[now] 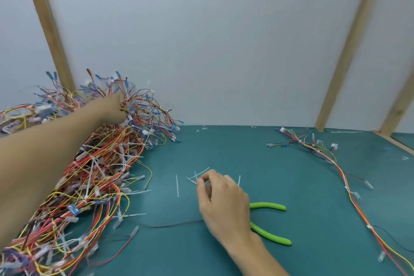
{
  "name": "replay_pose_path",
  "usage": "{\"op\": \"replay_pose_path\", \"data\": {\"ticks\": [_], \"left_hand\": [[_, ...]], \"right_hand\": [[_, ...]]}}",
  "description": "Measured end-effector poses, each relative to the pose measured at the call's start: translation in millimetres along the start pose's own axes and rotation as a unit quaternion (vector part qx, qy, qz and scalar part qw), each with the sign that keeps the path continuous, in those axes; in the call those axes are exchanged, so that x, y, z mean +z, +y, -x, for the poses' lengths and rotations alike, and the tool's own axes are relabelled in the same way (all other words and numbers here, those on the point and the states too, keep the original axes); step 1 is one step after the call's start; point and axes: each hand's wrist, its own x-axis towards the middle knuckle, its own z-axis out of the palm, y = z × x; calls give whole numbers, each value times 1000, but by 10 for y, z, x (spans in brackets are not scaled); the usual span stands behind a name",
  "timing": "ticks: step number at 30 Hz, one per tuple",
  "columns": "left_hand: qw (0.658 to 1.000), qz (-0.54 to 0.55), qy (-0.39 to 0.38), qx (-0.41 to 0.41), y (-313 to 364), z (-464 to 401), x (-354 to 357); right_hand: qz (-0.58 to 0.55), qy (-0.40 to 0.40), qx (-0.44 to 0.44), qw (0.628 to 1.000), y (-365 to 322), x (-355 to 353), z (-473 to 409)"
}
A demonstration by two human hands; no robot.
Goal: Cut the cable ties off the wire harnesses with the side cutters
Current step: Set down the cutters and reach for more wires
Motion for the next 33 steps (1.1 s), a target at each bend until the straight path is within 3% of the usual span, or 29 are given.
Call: {"op": "replay_pose_path", "data": {"ticks": [6, 9, 11, 14, 17, 19, 21, 22, 24, 25, 26, 29, 30, 33], "left_hand": [[975, -180, 133, -1, -59, -137, 210], [967, -195, 164, 16, -26, -133, 130], [974, -150, 172, 9, 35, -123, 63], [978, 44, 200, -26, 113, -160, -58], [939, 142, 310, -47, 176, -180, -231], [917, 144, 371, -9, 242, -80, -317], [937, 82, 328, 85, 306, 66, -336], [961, 9, 249, 118, 340, 122, -342], [979, -172, 50, 99, 439, 218, -320], [972, -224, 6, 71, 473, 222, -281], [969, -236, 21, 75, 500, 202, -240], [966, -166, 170, 104, 522, 111, -125], [969, -144, 170, 110, 508, 49, -87], [991, -84, 67, 80, 451, -114, 78]], "right_hand": [[8, -8, 1, 1000, 26, 70, -43], [1, -3, 5, 1000, 35, 83, -42], [0, -3, 9, 1000, 38, 86, -42], [-9, -2, 10, 1000, 32, 89, -33], [-17, 2, 11, 1000, 34, 85, -29], [-19, 0, 13, 1000, 43, 82, -34], [-24, -1, 15, 1000, 45, 82, -33], [-24, 0, 16, 1000, 44, 82, -35], [-18, -6, 17, 1000, 42, 93, -33], [-14, -10, 16, 1000, 40, 106, -28], [-11, -13, 13, 1000, 37, 117, -25], [-15, -7, -4, 1000, 20, 130, -16], [-12, -3, -10, 1000, 22, 132, -22], [1, -3, -19, 1000, 56, 139, -38]]}}
